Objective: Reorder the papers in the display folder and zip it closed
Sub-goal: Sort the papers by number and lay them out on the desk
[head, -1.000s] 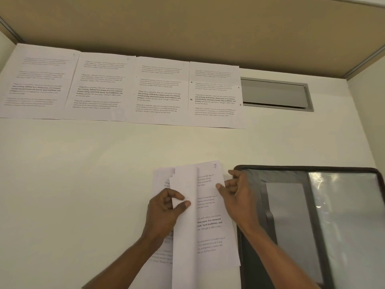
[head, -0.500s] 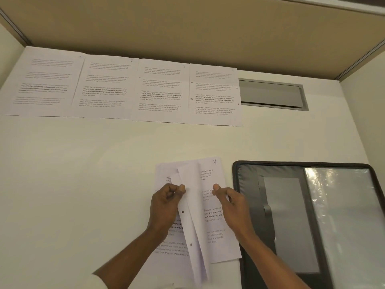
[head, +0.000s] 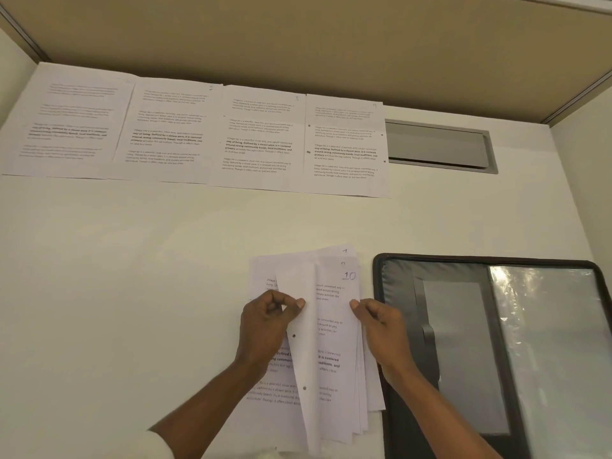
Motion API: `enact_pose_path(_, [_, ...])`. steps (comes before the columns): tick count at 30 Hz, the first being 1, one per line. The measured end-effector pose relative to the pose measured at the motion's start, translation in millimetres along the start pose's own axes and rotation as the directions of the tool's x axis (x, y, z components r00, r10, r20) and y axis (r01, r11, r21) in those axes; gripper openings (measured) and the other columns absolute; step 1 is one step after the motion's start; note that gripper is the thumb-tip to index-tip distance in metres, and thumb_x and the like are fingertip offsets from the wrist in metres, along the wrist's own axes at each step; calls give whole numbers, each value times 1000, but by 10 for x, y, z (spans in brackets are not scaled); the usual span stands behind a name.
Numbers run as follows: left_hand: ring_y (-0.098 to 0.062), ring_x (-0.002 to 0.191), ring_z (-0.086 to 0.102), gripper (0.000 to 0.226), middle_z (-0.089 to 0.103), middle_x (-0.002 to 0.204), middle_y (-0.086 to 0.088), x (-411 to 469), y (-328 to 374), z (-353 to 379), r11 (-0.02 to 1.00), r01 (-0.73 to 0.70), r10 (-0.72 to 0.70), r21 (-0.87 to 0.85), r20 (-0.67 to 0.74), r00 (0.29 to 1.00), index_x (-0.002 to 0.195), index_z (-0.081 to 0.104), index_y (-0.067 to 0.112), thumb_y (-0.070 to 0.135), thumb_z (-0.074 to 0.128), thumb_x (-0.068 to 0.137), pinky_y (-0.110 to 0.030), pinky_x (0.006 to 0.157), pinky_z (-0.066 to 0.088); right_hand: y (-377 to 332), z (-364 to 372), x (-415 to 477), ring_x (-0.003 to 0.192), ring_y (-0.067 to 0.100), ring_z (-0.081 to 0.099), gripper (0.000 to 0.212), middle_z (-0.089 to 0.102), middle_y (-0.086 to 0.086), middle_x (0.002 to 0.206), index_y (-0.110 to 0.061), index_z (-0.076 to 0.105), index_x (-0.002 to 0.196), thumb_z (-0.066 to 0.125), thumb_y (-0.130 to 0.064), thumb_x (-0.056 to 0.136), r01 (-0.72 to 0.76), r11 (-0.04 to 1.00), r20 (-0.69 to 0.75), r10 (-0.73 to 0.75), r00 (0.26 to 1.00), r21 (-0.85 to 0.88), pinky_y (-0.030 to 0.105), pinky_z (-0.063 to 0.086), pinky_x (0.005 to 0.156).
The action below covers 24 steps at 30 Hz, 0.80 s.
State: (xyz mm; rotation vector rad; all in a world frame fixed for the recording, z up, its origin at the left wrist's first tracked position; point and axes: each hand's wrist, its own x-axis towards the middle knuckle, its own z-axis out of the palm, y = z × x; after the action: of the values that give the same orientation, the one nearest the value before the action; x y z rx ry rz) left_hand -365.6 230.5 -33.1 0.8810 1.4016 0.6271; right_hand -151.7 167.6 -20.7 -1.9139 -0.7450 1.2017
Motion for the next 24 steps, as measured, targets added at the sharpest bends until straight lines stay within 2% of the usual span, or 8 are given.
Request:
enact_pose_path(3, [-28, 77, 69, 26, 74, 84, -18, -37, 47, 38, 1000, -3, 3, 0, -8, 1000, 81, 75, 15, 37, 86, 89, -47, 81, 58, 4, -38, 40, 88, 35, 74, 39, 75, 14, 87, 3, 71, 85, 70, -33, 99, -7, 1000, 38, 8, 999, -30, 57, 61, 86])
enact_pose_path(6, [-34, 86, 73, 34, 78, 82, -5, -119, 122, 115, 999, -17, 18, 27, -4, 1000, 78, 77, 16, 47, 83, 89, -52, 86, 61, -43, -26, 45, 75, 38, 68, 62, 67, 24, 81, 0, 64, 76, 80, -60, 81, 0, 999, 34, 2, 999, -54, 52, 59, 73])
enact_pose_path(8, [-26, 78, 68, 39, 75, 80, 2, -168, 162, 171, 996, -49, 52, 81, -37, 998, 77, 77, 21, 60, 83, 82, -43, 78, 59, -40, 3, 58, 67, 30, 53, 70, 57, 27, 76, -1, 56, 71, 86, -65, 71, -3, 999, 28, 4, 1000, -44, 42, 49, 66])
enact_pose_path(10, [-15, 68, 60, 45, 72, 81, 7, -206, 194, 216, 990, -62, 74, 126, -89, 993, 79, 75, 27, 71, 83, 72, -30, 70, 51, -97, 50, 39, 65, 23, 41, 60, 45, 19, 67, -7, 48, 64, 91, -47, 74, -29, 1000, 43, 29, 999, 0, 34, 41, 63])
enact_pose_path(14, [-6, 76, 60, 58, 68, 98, 12, -259, 280, 283, 980, -49, 72, 192, -116, 991, 90, 73, 32, 81, 82, 60, -19, 71, 46, -168, 158, -18, 66, 23, 28, 54, 29, 11, 67, -7, 44, 63, 88, -35, 77, -49, 998, 45, 46, 998, 51, 27, 40, 60])
enact_pose_path(18, [10, 81, 60, 59, 62, 108, 6, -302, 365, 333, 980, -29, 47, 195, -87, 995, 98, 71, 26, 73, 84, 63, -5, 65, 44, -153, 221, -47, 68, 23, 37, 65, 35, 25, 68, 13, 48, 73, 82, -42, 76, -20, 987, 75, 8, 997, 160, 23, 54, 71])
enact_pose_path(22, [5, 89, 61, 57, 62, 107, 9, -293, 347, 349, 980, -21, 42, 196, -99, 994, 96, 71, 28, 74, 83, 66, -12, 67, 46, -147, 203, -40, 71, 18, 51, 39, 48, 15, 67, 9, 58, 72, 77, -18, 92, -38, 980, 116, 15, 993, 195, 24, 53, 78])
enact_pose_path(24, [3, 89, 63, 43, 64, 105, 11, -272, 312, 345, 984, -16, 36, 180, -111, 993, 95, 71, 28, 63, 87, 75, -13, 69, 47, -147, 194, -40, 70, 15, 49, 38, 50, 10, 68, 7, 58, 71, 76, -20, 92, -46, 976, 120, 20, 993, 212, 24, 49, 73])
